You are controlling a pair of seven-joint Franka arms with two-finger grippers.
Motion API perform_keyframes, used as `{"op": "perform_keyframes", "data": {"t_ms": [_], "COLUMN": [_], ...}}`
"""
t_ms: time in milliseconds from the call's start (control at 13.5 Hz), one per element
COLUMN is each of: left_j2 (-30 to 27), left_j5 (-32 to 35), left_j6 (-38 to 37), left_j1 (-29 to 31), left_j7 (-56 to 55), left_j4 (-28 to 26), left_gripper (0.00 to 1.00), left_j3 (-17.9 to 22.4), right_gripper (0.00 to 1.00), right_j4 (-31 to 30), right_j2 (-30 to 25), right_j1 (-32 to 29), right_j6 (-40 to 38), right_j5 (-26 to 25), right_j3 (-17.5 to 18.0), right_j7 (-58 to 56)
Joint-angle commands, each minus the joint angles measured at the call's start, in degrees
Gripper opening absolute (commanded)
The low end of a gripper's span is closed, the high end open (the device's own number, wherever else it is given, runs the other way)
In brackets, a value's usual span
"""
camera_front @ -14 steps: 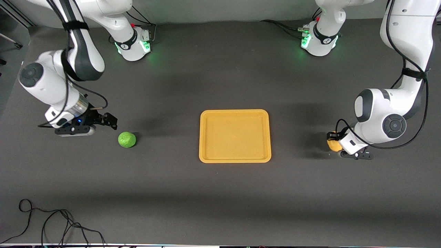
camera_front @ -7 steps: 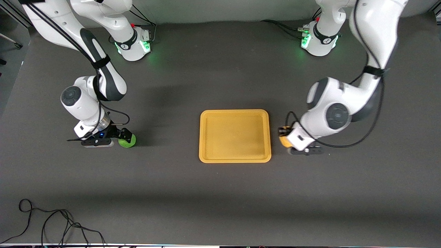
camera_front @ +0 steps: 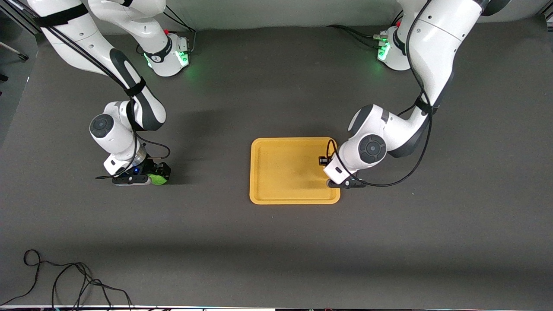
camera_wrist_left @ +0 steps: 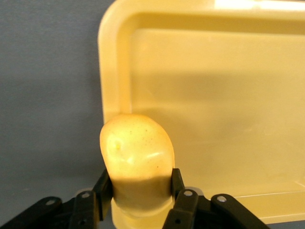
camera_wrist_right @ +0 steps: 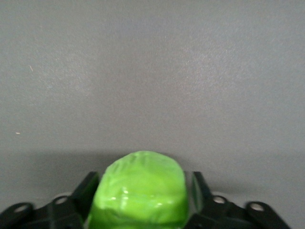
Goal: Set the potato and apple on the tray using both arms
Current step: 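Carry the potato with the left gripper onto the tray while the right grasps apple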
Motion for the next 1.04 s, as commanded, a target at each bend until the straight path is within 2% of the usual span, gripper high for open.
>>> {"op": "perform_keyframes", "data": {"t_ms": [0, 74, 222, 296, 370, 444, 593, 741, 889, 963], "left_j2": [1.8, 2.1, 3.0, 3.0, 2.9, 2.6, 1.1, -4.7, -12.8, -16.5], "left_j5": [0.9, 1.8, 2.1, 2.1, 2.4, 3.8, 3.7, 3.4, 3.8, 3.5], "left_j6": [1.3, 0.9, 1.4, 1.4, 1.4, 1.3, 0.2, -2.7, -13.5, -18.9], "left_j1": [-1.8, -1.7, -1.7, -1.8, -1.8, -1.8, -1.1, -0.4, 5.7, 8.9], "left_j7": [-1.9, -1.9, -2.0, -2.0, -2.0, -2.0, -2.1, -3.5, 0.2, 6.0], "left_j4": [0.9, 0.8, 0.8, 0.8, 0.9, 1.0, 1.6, 1.7, 1.9, 2.0], "left_gripper": [0.12, 0.13, 0.13, 0.28, 0.81, 1.00, 1.00, 1.00, 1.00, 1.00], "left_j3": [0.9, 0.9, 0.9, 0.9, 0.9, 0.9, 0.8, 1.0, 1.4, 1.5], "right_gripper": [0.52, 0.45, 0.43, 0.43, 0.43, 0.42, 0.43, 0.43, 0.43, 0.43], "right_j4": [0.5, 1.4, 6.0, 9.3, 13.5, 17.7, 26.1, 32.8, 36.5, 37.3], "right_j2": [-0.1, -1.7, -6.9, -9.2, -11.3, -12.6, -13.6, -13.2, -12.6, -12.3], "right_j1": [0.2, 0.2, 0.2, 0.2, 0.2, 0.2, 0.3, 0.4, 0.7, 2.3], "right_j6": [-2.0, -4.9, -15.8, -22.9, -30.5, -37.7, -48.6, -56.0, -58.5, -58.5], "right_j5": [1.0, 0.9, 1.0, 1.0, 1.0, 1.0, 1.0, 0.9, 1.0, 1.0], "right_j3": [0.3, 0.4, 0.6, 0.6, 0.5, 0.4, 0.3, 0.7, 0.9, 0.9], "right_j7": [-0.1, -0.1, -0.1, -0.1, -0.1, -0.2, 0.0, 0.6, 1.1, 2.1]}}
